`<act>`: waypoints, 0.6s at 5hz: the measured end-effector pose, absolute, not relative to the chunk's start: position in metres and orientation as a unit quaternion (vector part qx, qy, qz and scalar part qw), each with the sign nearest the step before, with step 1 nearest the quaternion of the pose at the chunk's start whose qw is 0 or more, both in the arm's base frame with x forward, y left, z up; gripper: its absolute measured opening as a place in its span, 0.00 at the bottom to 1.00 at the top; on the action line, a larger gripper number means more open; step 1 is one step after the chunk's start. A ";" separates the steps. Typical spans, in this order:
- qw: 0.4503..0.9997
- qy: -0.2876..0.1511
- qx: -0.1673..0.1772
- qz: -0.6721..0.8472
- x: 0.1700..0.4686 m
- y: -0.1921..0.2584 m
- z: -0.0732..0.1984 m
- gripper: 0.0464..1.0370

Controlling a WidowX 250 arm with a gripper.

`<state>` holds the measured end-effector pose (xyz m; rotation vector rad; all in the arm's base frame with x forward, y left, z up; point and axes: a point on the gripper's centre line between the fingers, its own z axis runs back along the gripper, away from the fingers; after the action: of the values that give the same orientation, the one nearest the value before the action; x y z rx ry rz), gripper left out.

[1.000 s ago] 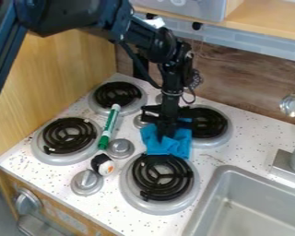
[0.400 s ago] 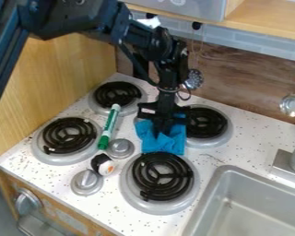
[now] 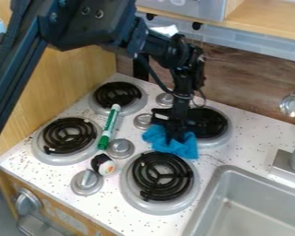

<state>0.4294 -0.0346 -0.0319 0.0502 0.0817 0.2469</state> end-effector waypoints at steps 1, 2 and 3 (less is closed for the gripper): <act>0.993 0.040 0.023 0.107 0.426 -0.051 -0.035 0.05; 0.996 0.031 0.019 0.081 0.419 -0.067 -0.034 0.05; 0.999 0.032 0.017 0.038 0.406 -0.095 -0.033 0.05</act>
<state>0.4058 -0.0952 -0.0331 0.0337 0.0638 0.0763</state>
